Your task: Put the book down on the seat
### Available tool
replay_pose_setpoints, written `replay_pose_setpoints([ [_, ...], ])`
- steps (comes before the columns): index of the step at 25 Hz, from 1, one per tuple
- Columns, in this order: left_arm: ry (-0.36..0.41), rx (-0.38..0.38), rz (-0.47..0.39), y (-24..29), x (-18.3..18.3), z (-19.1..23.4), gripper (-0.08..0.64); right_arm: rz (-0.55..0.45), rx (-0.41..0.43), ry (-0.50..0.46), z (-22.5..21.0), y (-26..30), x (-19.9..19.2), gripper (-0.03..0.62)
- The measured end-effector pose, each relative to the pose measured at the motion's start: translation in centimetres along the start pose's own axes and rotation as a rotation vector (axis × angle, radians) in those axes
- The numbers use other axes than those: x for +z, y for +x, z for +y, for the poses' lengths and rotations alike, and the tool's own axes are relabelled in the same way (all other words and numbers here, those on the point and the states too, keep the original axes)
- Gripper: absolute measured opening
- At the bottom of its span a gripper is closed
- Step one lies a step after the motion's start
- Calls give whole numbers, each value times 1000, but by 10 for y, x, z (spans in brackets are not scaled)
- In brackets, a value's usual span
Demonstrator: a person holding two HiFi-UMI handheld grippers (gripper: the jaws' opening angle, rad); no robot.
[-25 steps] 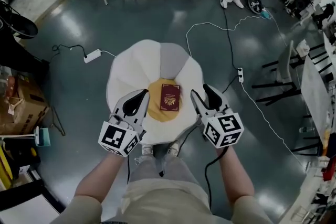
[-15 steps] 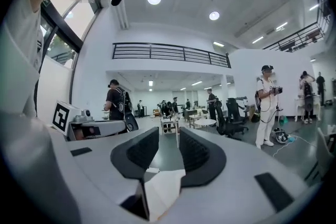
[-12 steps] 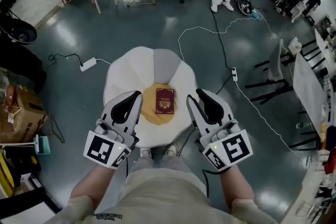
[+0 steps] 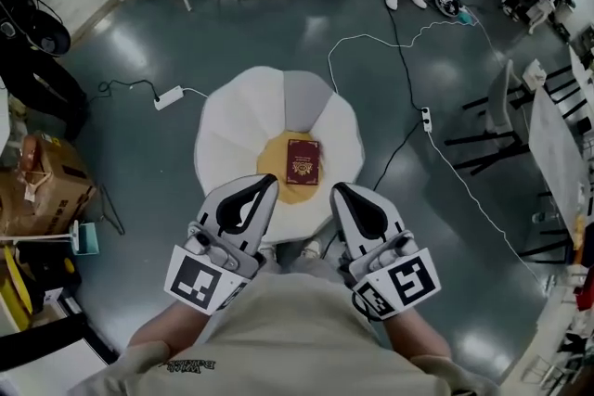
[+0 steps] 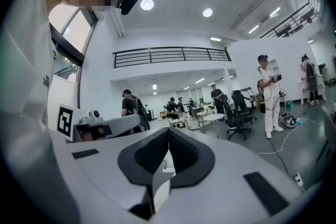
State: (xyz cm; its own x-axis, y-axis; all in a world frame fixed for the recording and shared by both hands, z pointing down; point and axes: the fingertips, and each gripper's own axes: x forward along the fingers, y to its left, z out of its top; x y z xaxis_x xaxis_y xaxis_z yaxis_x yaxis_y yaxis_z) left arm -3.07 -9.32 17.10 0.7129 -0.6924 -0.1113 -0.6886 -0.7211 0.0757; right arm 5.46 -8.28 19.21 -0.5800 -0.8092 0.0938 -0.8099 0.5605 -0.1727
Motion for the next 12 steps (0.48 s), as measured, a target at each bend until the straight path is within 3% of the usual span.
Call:
replay_pose_setpoints([
  [4,4,10,12,-8,-4,-1,4,24,19,43,10,0,-11,3],
  [12,7,8,26,-6,-7,0,4,34,26,-2,8,2,-8,3],
])
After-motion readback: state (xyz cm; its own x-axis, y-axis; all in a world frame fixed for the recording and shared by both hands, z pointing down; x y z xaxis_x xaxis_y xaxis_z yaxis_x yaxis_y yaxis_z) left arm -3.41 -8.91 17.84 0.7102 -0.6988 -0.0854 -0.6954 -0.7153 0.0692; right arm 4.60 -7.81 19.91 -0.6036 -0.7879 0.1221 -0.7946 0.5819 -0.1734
